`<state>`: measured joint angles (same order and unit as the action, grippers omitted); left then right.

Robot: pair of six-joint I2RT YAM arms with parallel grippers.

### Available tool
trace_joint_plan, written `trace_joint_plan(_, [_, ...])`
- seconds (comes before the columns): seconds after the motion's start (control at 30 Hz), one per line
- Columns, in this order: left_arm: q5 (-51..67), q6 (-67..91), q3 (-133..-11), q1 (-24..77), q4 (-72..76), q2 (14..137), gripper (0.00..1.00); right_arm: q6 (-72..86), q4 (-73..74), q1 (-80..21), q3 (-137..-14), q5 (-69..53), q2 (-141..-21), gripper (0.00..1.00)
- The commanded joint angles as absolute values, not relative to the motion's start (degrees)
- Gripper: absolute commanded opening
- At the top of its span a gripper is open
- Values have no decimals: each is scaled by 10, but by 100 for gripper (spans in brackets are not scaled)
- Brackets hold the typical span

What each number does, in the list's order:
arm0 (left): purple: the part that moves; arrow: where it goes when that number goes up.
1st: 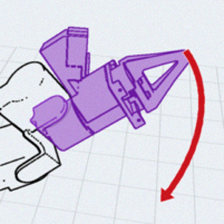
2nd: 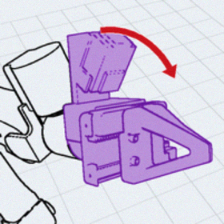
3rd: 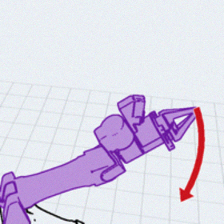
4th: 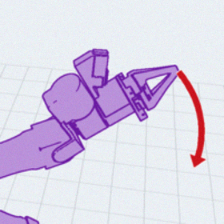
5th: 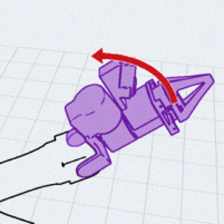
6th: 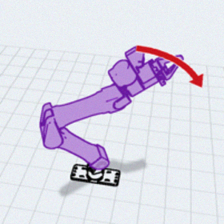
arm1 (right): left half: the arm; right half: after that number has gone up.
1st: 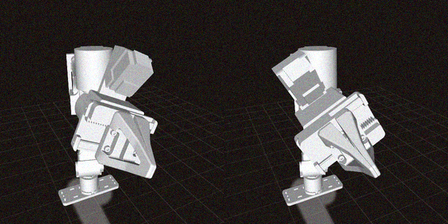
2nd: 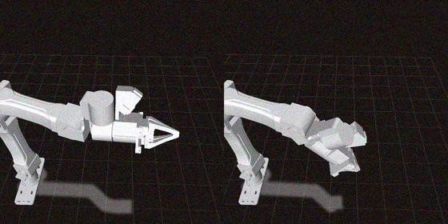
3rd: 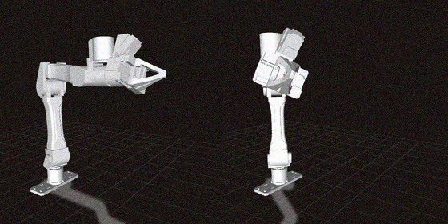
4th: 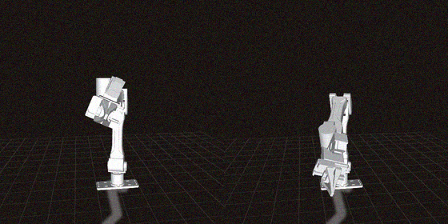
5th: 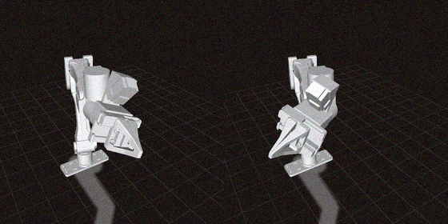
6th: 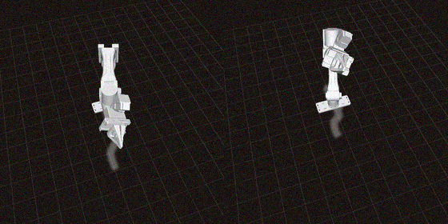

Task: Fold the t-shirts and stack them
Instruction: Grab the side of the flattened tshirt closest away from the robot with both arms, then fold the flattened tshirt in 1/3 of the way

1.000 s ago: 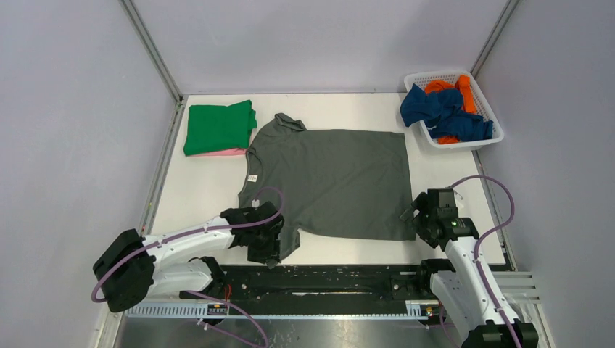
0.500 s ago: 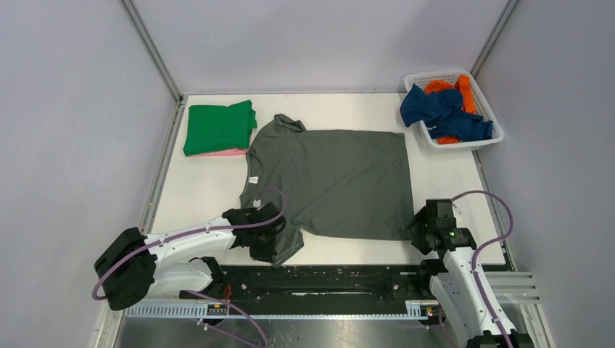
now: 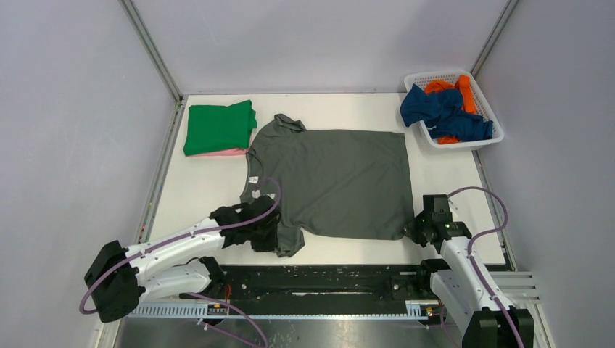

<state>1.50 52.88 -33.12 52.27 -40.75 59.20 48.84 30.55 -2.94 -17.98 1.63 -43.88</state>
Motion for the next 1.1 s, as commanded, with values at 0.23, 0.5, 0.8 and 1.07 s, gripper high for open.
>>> trace_joint_plan(0.23, [116, 443, -412, 380, -319, 588, 0, 445, 309, -29, -276, -32, -463, 0])
trace_joint_plan(0.5, [173, 404, -505, 259, -258, 687, 0, 436, 265, -28, -375, -30, -583, 0])
trace_joint_plan(0.8, [150, 376, -611, 178, -230, 791, 0, 424, 228, -13, -500, -46, -731, 0])
trace_joint_plan(1.07, [121, 337, -663, 127, -205, 887, 0, 420, 192, -4, -585, -50, -852, 2])
